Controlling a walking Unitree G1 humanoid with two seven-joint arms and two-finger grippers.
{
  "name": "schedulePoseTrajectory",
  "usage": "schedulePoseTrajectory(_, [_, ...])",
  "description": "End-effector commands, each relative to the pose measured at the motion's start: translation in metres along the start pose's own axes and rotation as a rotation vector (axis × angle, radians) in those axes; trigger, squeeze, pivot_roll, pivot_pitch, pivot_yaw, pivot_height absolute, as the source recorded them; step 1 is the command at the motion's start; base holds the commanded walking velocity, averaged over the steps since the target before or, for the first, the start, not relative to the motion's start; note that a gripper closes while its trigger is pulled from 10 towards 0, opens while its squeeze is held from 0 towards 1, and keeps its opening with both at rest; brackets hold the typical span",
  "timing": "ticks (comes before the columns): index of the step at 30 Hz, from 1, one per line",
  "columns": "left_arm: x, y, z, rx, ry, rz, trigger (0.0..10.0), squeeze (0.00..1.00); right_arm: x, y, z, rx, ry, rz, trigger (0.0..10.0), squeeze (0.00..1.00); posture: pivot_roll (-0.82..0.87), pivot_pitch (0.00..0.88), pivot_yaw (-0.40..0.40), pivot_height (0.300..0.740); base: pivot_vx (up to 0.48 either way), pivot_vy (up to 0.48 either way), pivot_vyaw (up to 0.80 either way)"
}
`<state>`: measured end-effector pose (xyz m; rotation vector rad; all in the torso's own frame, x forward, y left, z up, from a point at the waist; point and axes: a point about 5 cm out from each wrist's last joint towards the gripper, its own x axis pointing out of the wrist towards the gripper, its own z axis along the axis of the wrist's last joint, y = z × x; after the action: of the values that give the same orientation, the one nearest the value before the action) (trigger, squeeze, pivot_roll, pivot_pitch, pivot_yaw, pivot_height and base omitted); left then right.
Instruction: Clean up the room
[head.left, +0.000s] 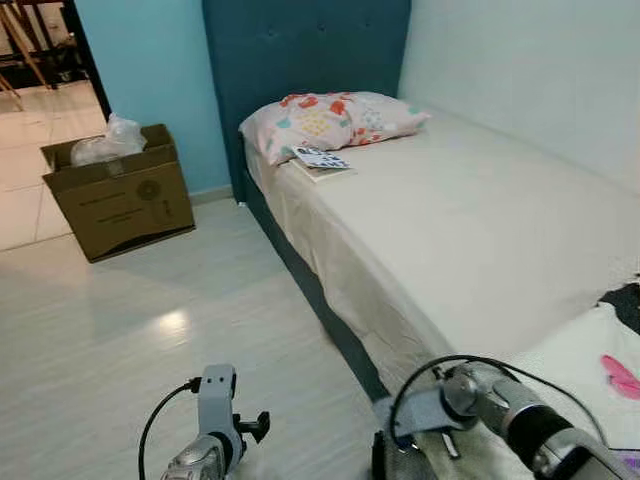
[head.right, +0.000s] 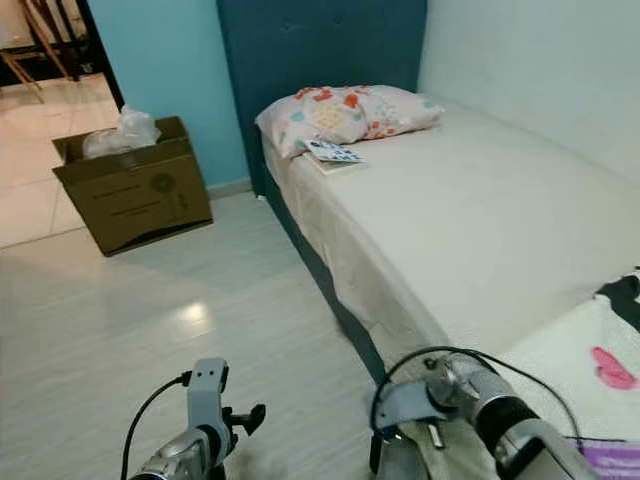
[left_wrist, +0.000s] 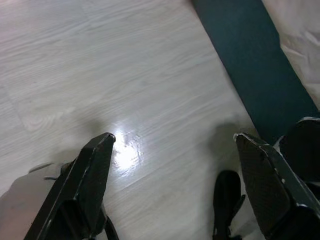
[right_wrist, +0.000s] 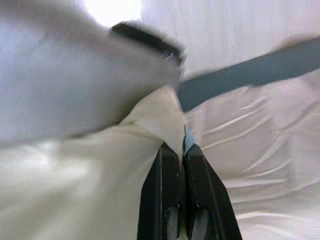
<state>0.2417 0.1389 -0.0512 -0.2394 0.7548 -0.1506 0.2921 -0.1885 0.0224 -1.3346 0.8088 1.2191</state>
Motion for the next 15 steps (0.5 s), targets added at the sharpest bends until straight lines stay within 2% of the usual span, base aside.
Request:
schedulePoseTrajectory(1, [-0.001, 0.002, -0.005, 0.001, 0.015, 0.006, 10.0, 0.0, -0.004, -0.016, 0.015, 0.003, -0.09, -0.108, 0.0, 0.0, -0.01, 0.0, -0.03, 0.501, 0.0, 0.0, 0.0])
schedulePoseTrajectory(8, [-0.002, 0.002, -0.006, 0.004, 0.02, 0.005, 10.0, 0.0, -0.008, -0.03, 0.028, 0.024, -0.15, -0.23, 0.0, 0.0, -0.02, 0.0, -0.025, 0.501, 0.0, 0.0, 0.0])
schedulePoseTrajectory(11, [-0.002, 0.002, -0.006, 0.006, 0.021, 0.003, 10.0, 0.0, -0.004, -0.025, 0.03, 0.02, -0.149, -0.207, 0.0, 0.0, -0.01, 0.0, -0.027, 0.501, 0.0, 0.0, 0.0])
schedulePoseTrajectory(12, [-0.002, 0.002, -0.006, 0.005, 0.021, 0.002, 10.0, 0.0, -0.001, -0.021, 0.03, 0.025, -0.142, -0.186, 3.2, 0.0, -0.01, 0.0, -0.027, 0.501, 0.0, 0.0, 0.0])
schedulePoseTrajectory(13, [-0.002, 0.002, -0.006, 0.005, 0.022, 0.002, 10.0, 0.0, 0.002, -0.016, 0.029, 0.033, -0.139, -0.164, 10.0, 0.0, -0.01, 0.0, -0.026, 0.501, 0.0, 0.0, 0.0])
schedulePoseTrajectory(14, [-0.002, 0.003, -0.006, 0.005, 0.023, 0.002, 10.0, 0.0, 0.004, -0.014, 0.029, 0.039, -0.138, -0.153, 10.0, 0.0, -0.01, 0.0, -0.026, 0.501, 0.0, 0.0, 0.0])
schedulePoseTrajectory(15, [-0.002, 0.003, -0.006, 0.006, 0.024, 0.001, 10.0, 0.0, 0.006, -0.008, 0.031, 0.048, -0.157, -0.117, 10.0, 0.04, -0.01, 0.0, -0.025, 0.501, 0.0, 0.0, 0.0])
